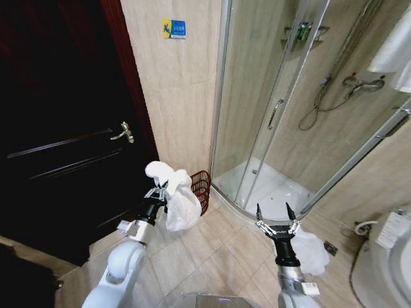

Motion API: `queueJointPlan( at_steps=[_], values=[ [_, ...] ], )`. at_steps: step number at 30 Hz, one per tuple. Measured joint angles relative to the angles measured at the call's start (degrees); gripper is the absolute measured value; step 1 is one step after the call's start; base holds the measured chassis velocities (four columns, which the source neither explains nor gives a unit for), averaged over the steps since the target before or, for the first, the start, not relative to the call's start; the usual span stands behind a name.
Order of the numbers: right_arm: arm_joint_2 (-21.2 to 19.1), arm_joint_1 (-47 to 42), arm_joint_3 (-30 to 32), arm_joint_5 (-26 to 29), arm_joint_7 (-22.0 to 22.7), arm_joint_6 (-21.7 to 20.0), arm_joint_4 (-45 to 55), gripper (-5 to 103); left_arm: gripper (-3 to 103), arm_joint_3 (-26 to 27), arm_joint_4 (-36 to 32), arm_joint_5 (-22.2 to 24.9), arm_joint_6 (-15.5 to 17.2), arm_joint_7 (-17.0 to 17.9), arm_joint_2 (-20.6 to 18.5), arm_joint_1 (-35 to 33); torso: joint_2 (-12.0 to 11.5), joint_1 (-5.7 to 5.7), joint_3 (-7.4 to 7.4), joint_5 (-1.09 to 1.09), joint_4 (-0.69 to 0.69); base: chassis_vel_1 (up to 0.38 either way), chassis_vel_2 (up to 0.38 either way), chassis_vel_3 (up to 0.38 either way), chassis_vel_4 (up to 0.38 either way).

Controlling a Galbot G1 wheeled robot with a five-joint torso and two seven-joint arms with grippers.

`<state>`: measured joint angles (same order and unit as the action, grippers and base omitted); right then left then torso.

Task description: Discard the used towel into the hamper.

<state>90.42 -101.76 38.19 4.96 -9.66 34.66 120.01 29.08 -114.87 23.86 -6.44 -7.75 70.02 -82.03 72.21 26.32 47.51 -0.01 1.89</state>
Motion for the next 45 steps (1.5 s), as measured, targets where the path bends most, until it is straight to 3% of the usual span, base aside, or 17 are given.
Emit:
queueJointPlan(
  at_steps=[4,11,15,19,28,32,36,39,45],
  values=[
    [0.5,0.1,-0.8,0.4,0.1,-0.2,0.6,100,6,-2.1,4.9,2.8,0.1,0.0,-3.2,4.1,0.0,0.00,0.00,0.00,-0.01,0.000,0.000,0.000,0.000],
    [0.9,-0.1,-1.5,0.1,-0.1,1.3,0.5,100,6,-3.6,10.5,4.3,0.2,0.5,-3.7,6.1,0.0,-0.02,-0.01,0.00,0.00,-0.010,0.006,0.007,-0.007],
    [0.4,-0.2,-1.9,0.4,0.0,1.9,0.5,100,6,-4.1,10.9,4.3,1.9,3.1,-2.7,6.2,0.0,-0.01,0.00,0.01,0.00,-0.093,0.071,0.090,-0.080],
    [-0.1,-0.1,-2.4,0.6,0.0,2.5,0.3,100,6,-4.0,10.5,4.3,2.3,3.5,-2.3,6.6,0.0,0.00,0.00,0.01,-0.01,-0.131,0.123,0.130,-0.124],
    [-0.5,-0.2,-3.9,-0.1,-0.5,4.3,0.2,100,6,-5.6,11.2,6.7,1.1,0.8,-2.1,8.1,0.0,0.05,0.01,0.02,0.01,-0.074,0.089,0.088,-0.065],
    [-0.4,-0.3,-4.7,-0.7,-1.9,5.4,-0.7,100,6,-9.6,14.5,7.1,1.3,1.5,-1.9,12.6,0.0,-0.03,-0.01,0.02,0.00,0.015,-0.033,-0.026,0.009],
    [0.3,-0.8,-5.1,-1.1,-2.6,6.9,-2.0,100,6,-16.2,20.7,7.7,1.5,3.2,-1.7,22.9,0.0,-0.03,-0.01,0.02,-0.01,0.020,-0.030,-0.014,0.021],
    [0.5,-0.9,-5.0,-1.2,-2.6,7.2,-2.4,100,6,-19.1,23.8,7.6,1.3,3.8,-1.1,27.0,0.0,-0.03,-0.01,0.03,-0.02,0.000,0.000,0.000,0.000],
    [0.7,-1.0,-4.2,0.3,-2.9,7.3,-3.0,100,6,-25.8,35.7,6.1,-1.4,4.7,1.4,37.9,0.0,0.01,0.01,0.01,-0.02,0.000,0.000,0.000,0.000]
  ],
)
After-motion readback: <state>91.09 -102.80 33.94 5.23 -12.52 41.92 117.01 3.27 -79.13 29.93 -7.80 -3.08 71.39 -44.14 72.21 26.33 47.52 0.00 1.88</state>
